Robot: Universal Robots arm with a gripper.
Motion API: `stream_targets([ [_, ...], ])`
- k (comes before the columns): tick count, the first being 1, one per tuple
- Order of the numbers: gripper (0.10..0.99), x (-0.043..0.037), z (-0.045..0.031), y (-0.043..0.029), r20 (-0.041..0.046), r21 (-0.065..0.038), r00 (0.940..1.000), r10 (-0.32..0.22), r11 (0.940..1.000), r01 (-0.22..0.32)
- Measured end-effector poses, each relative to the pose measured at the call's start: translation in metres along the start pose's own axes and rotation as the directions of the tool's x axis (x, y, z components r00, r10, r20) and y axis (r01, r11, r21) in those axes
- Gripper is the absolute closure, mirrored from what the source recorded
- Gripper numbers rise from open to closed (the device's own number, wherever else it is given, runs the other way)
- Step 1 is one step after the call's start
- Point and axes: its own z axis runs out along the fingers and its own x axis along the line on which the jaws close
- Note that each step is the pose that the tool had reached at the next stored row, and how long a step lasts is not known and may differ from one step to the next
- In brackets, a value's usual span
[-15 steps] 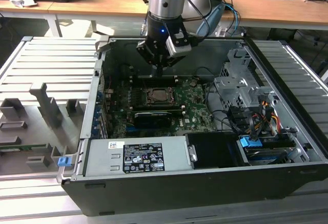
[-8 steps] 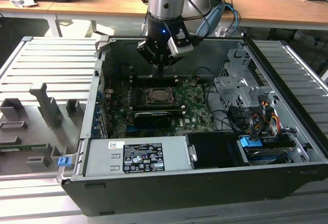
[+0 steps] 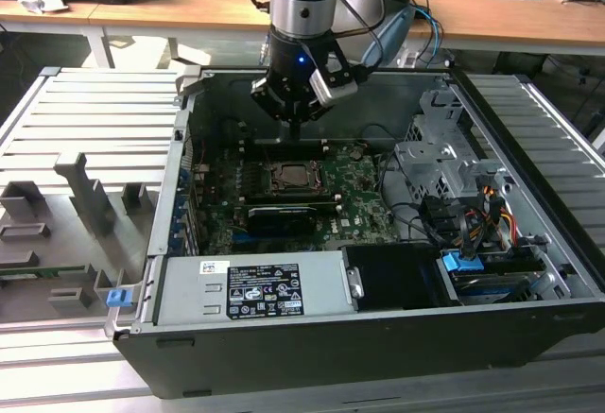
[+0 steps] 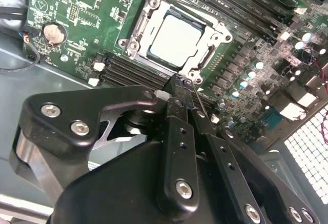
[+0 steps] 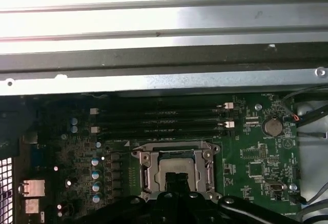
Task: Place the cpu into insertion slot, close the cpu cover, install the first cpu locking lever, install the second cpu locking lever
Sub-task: 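Install the first cpu locking lever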
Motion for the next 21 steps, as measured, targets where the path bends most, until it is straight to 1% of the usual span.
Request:
stream_targets([
  [9,0.980,0.0165,0.0002,-0.0008,0.0000,0.000,1.0000,0.000,1.0000,0.000],
  [13,0.980,0.0293,0.0014,-0.0015,0.0000,0.000,1.0000,-0.003,1.0000,0.003],
  [17,0.980,0.0304,0.0023,-0.0017,-0.0033,-0.001,0.9982,-0.060,0.9982,0.060],
  [18,0.980,0.0326,0.0026,-0.0018,-0.0037,-0.001,0.9976,-0.068,0.9977,0.068],
  [21,0.980,0.0410,0.0027,-0.0022,-0.0037,-0.002,0.9976,-0.070,0.9976,0.070],
])
